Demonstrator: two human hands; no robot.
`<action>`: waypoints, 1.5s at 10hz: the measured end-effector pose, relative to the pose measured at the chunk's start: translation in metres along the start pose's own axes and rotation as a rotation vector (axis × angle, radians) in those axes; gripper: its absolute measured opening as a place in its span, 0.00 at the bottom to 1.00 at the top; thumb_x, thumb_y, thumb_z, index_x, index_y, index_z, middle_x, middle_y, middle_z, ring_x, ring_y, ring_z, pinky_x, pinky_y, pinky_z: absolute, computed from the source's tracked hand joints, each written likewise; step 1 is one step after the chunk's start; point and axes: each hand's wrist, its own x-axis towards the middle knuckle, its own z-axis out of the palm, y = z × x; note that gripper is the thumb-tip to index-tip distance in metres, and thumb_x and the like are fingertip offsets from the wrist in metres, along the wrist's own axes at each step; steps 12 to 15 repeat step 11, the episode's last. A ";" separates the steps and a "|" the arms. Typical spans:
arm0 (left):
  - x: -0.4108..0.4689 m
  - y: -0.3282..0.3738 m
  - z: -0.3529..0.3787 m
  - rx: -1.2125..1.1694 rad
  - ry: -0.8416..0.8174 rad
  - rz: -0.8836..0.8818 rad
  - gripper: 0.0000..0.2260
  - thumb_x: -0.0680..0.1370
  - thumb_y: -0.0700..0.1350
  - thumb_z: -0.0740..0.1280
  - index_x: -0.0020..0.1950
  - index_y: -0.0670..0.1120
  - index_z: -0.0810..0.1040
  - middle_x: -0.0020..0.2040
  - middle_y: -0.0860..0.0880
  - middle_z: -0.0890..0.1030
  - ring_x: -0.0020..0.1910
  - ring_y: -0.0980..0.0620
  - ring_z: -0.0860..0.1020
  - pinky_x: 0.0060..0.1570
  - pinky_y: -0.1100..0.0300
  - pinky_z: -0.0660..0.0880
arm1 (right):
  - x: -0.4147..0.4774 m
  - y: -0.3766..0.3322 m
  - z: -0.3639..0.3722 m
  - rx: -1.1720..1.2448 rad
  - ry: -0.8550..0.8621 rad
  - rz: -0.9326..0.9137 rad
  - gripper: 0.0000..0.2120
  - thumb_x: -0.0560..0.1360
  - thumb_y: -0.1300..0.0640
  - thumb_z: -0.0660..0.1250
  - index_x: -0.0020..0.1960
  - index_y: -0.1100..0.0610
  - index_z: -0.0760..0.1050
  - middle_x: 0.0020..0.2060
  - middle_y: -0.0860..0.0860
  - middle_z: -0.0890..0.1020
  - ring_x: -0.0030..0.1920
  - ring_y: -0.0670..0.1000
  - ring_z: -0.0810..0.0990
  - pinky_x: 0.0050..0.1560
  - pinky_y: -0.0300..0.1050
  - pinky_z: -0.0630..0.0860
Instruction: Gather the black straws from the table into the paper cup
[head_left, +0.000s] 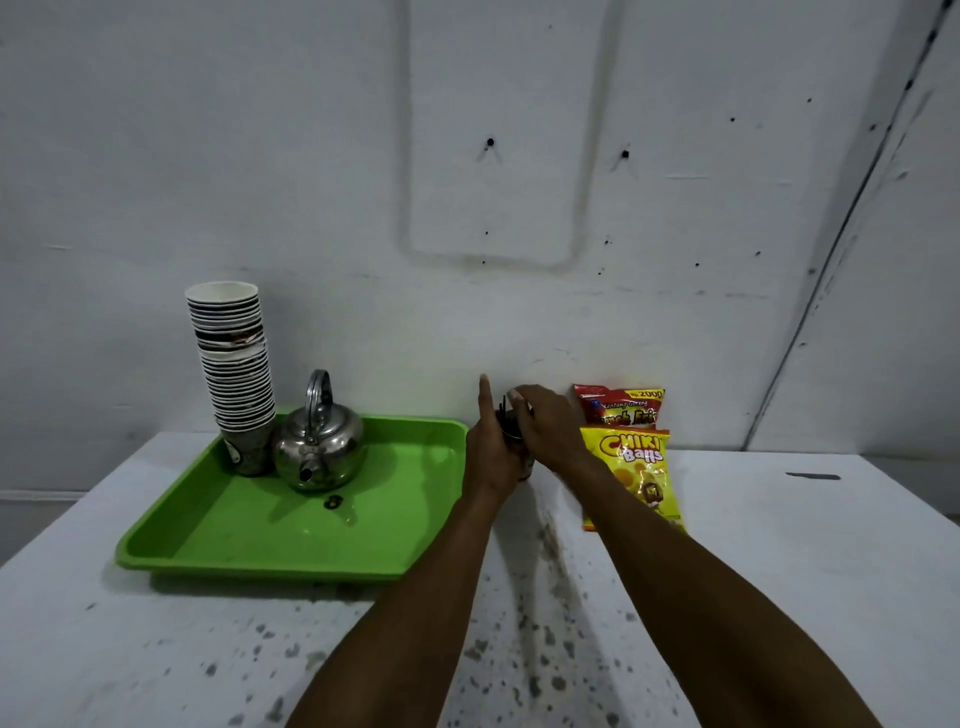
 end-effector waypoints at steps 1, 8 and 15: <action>0.000 0.000 -0.003 -0.011 0.016 0.012 0.47 0.74 0.38 0.71 0.80 0.45 0.40 0.47 0.42 0.85 0.43 0.45 0.82 0.44 0.51 0.79 | -0.003 0.001 0.011 0.028 0.045 0.024 0.20 0.80 0.49 0.56 0.47 0.59 0.81 0.43 0.56 0.84 0.47 0.57 0.81 0.49 0.50 0.74; -0.002 -0.004 -0.003 -0.022 0.032 -0.026 0.51 0.74 0.39 0.71 0.78 0.51 0.32 0.40 0.42 0.84 0.37 0.46 0.81 0.36 0.54 0.76 | 0.008 -0.009 0.022 0.189 0.186 0.163 0.09 0.78 0.58 0.66 0.43 0.62 0.79 0.37 0.57 0.84 0.39 0.56 0.81 0.40 0.47 0.73; -0.014 0.031 -0.033 0.063 -0.215 -0.128 0.32 0.80 0.38 0.64 0.79 0.41 0.50 0.70 0.44 0.70 0.69 0.47 0.70 0.57 0.68 0.71 | 0.002 -0.023 -0.007 0.158 0.314 0.212 0.16 0.78 0.43 0.63 0.53 0.54 0.78 0.47 0.50 0.83 0.50 0.50 0.80 0.50 0.47 0.74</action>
